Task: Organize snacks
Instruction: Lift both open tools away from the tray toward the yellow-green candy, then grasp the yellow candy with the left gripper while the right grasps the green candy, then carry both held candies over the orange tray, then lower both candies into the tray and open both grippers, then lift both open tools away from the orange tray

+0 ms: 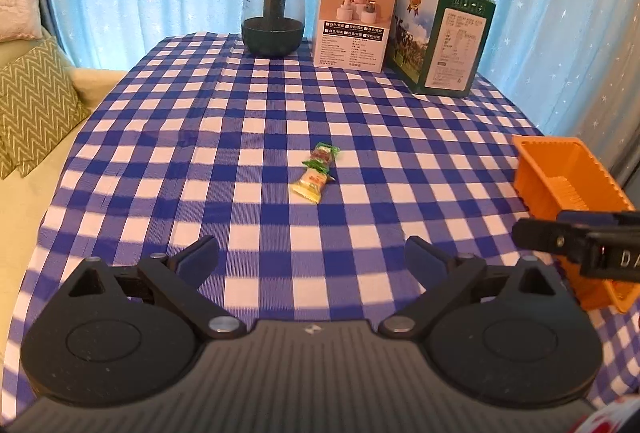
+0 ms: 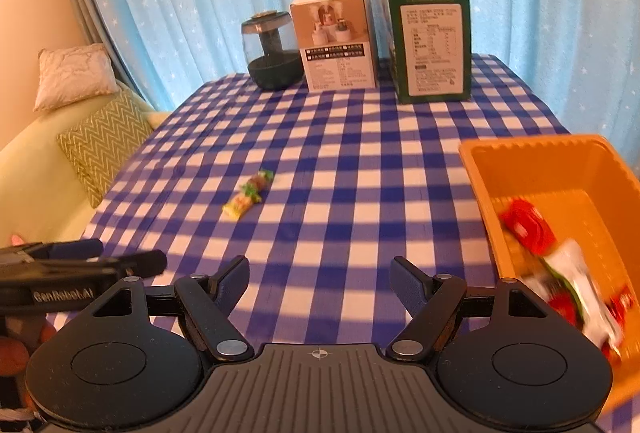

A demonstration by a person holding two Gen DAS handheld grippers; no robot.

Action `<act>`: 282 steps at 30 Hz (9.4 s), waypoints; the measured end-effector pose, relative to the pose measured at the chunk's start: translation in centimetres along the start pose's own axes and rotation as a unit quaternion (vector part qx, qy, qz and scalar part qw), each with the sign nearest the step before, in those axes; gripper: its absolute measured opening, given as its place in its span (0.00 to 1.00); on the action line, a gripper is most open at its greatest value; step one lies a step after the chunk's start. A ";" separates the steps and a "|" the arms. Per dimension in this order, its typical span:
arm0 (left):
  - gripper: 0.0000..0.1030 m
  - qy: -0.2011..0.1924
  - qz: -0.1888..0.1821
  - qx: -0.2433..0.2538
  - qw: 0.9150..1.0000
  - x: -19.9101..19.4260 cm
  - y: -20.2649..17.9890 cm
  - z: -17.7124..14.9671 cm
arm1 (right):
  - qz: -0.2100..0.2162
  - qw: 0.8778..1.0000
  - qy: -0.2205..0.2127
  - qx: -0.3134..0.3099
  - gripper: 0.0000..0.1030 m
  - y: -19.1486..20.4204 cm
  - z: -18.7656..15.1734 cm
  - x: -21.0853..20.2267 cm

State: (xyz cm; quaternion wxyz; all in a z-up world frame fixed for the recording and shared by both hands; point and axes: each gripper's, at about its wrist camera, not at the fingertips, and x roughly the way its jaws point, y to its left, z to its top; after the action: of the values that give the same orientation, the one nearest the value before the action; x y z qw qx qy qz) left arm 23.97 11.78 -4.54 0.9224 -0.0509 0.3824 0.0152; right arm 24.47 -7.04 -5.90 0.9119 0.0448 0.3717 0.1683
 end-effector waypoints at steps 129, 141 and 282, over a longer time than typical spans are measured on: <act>0.19 -0.025 -0.048 0.037 0.998 -8.4 -10.7 -5.0 | -0.074 0.996 -0.043 0.018 0.21 -1.3 -5.1 -9.6; 0.19 -0.020 -0.078 0.045 0.996 -10.8 -15.5 -6.1 | -0.107 0.992 -0.054 0.035 0.21 -4.8 -6.7 -14.9; 1.00 -0.001 -0.091 0.090 0.992 -0.8 -25.6 2.0 | -0.124 0.986 -0.029 0.111 0.82 -21.3 1.1 -14.7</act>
State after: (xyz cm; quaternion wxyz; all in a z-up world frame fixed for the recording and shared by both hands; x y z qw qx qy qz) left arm 26.54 -13.49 -0.48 0.9213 -0.0023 0.3748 -0.1034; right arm 21.31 -32.03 0.24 0.9254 0.1039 0.3643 0.0107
